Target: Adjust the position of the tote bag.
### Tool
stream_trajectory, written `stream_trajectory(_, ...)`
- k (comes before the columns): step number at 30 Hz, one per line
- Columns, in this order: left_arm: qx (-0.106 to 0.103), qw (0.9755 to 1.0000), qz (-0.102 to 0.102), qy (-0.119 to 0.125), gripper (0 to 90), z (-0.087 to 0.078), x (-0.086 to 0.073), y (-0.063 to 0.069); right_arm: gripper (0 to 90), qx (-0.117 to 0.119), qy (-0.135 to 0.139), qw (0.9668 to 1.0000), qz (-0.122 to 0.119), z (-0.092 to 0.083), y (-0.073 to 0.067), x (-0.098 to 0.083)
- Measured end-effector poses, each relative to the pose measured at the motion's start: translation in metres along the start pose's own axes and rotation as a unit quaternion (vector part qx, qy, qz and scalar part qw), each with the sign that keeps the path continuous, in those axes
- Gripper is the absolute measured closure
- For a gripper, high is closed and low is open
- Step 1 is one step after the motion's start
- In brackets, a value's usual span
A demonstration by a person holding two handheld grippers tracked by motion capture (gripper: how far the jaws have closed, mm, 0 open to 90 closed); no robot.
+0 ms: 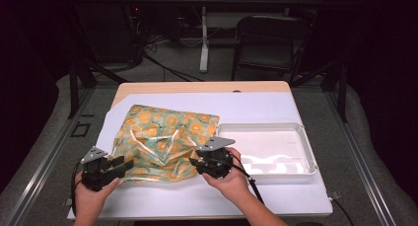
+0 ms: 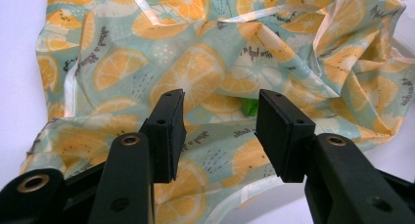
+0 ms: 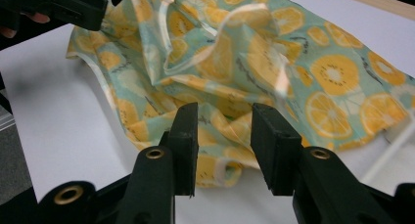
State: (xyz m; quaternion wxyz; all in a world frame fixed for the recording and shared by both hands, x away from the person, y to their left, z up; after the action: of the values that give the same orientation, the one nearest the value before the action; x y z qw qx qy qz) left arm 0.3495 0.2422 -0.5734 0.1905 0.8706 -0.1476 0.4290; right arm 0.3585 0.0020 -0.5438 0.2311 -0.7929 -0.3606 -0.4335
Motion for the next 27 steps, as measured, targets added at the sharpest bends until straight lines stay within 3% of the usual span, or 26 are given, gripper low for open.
stream_trajectory(15, -0.007, 0.9999, 0.009, -0.008, 53.4, 0.003, -0.002, 0.006, 61.7, 0.003, -0.02, 0.9989, -0.042, 0.027, -0.009, 0.014)
stream_trajectory(27, -0.01, 0.9998, 0.012, -0.009, 53.4, 0.005, -0.003, 0.009, 59.6, 0.012, -0.032, 0.9976, -0.059, 0.047, -0.017, 0.017)
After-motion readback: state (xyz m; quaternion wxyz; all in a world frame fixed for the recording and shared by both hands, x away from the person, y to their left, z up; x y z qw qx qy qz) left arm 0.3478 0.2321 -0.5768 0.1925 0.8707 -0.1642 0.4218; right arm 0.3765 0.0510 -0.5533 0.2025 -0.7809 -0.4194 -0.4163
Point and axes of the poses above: each handheld gripper's, and its own axes: z roughly forward along the jaws, x roughly out of its top, y roughly to its right, the point moved 10 cm from there along z, roughly forward along the jaws, and after that the axes turned 4 degrees about y, right-handed, at the moved point
